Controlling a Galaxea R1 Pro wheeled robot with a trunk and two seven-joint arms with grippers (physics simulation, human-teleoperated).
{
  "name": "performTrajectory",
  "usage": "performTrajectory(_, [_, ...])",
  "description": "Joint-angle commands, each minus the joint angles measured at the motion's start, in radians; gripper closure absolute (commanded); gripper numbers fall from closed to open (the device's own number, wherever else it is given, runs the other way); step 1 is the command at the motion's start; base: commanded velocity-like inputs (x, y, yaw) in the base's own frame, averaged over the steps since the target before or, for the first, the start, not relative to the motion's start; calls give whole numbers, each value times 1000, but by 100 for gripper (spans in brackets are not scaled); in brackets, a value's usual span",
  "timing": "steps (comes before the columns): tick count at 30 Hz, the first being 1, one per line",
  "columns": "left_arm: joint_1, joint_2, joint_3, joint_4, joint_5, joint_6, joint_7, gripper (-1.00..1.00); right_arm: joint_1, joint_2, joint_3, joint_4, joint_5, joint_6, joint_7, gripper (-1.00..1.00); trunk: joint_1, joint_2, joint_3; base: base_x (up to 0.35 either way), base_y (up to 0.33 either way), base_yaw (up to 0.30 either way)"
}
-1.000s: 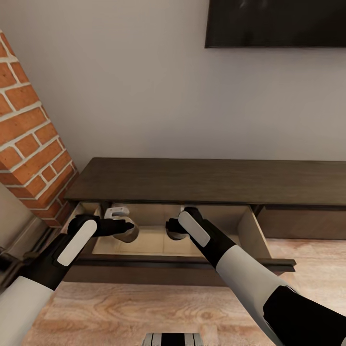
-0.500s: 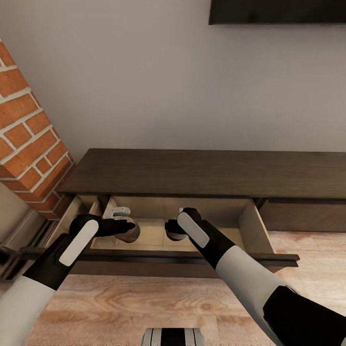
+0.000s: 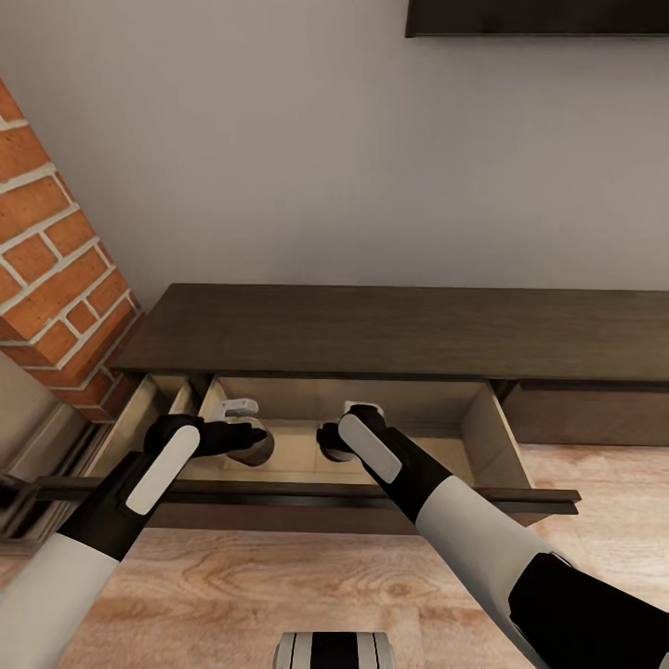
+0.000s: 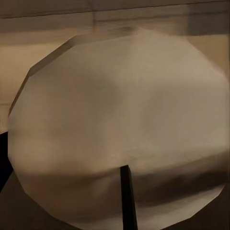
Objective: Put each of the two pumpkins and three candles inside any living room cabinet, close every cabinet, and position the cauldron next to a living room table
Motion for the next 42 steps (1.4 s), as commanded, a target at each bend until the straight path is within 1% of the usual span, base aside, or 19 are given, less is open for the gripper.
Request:
performTrajectory(1, [-1,1,-2,-1,8,1,10,100,-1,0,3,-1,-7,-8,-8,100,0,0,-1,0,0,0])
performTrajectory(9, [-1,1,-3,-4,6,1,12,100,-1,0,5,0,-6,-28,-11,100,0,0,-1,0,0,13])
performTrajectory(14, [-1,0,-4,-4,6,1,14,100,-1,0,5,0,-7,-30,-11,100,0,0,-1,0,-1,95])
performTrajectory(24, [-1,-1,-4,-3,6,1,11,100,-1,0,5,0,-8,-31,-11,100,0,0,-1,4,-73,13])
performTrajectory(30, [-1,0,-4,-3,6,1,11,100,-1,0,5,0,-8,-30,-11,100,0,0,-1,102,6,1])
performTrajectory(42, [-1,0,-3,-5,6,1,11,100,0,0,5,1,-8,-30,-10,100,0,0,-1,10,17,0])
